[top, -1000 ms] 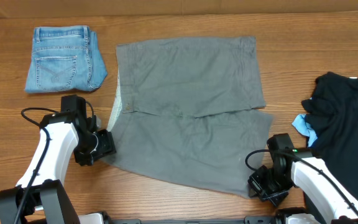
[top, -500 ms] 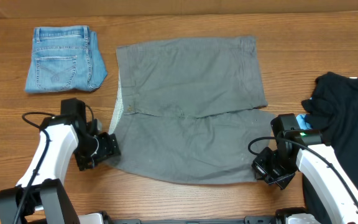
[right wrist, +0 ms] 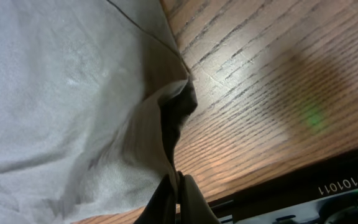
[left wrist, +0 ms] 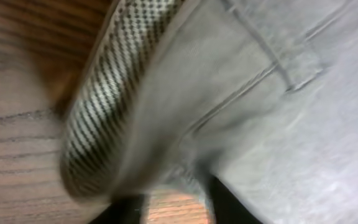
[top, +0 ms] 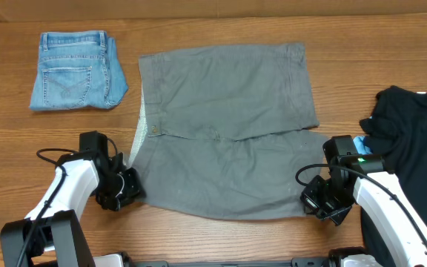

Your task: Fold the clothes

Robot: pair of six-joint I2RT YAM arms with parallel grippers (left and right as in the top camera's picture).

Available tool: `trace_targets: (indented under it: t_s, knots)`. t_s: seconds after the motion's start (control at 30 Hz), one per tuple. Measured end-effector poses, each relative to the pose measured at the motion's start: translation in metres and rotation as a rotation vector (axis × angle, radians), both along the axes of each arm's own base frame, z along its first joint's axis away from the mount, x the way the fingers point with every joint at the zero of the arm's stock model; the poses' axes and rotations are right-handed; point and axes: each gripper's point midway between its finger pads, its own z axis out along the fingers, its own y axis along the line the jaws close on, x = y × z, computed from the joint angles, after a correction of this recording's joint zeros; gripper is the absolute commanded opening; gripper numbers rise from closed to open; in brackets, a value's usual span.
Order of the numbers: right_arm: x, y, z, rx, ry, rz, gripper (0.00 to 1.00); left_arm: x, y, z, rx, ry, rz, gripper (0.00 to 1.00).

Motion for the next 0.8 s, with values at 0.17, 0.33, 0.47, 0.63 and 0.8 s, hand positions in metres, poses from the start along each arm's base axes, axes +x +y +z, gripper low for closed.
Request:
trace_targets:
  t_s: [0.17,0.33,0.47,0.63,0.8]
  knots:
    - [0.008,0.000,-0.001,0.001,-0.035,0.004,0.04,-0.006,0.001,0.000,0.009,0.024,-0.007,0.04]
    - [0.012,0.001,0.001,0.004,-0.052,0.019,0.04,0.000,0.009,0.024,0.005,0.050,-0.011,0.04]
    - [0.024,0.002,0.019,0.011,-0.115,0.034,0.04,0.038,0.023,0.063,0.025,-0.049,-0.008,0.04]
    - [0.032,0.003,0.035,0.018,-0.184,0.043,0.04,0.059,0.029,0.081,0.042,-0.122,-0.021,0.04]
    - [0.031,0.003,0.035,0.018,-0.182,0.047,0.04,0.058,0.029,0.081,0.041,-0.119,-0.027,0.18]
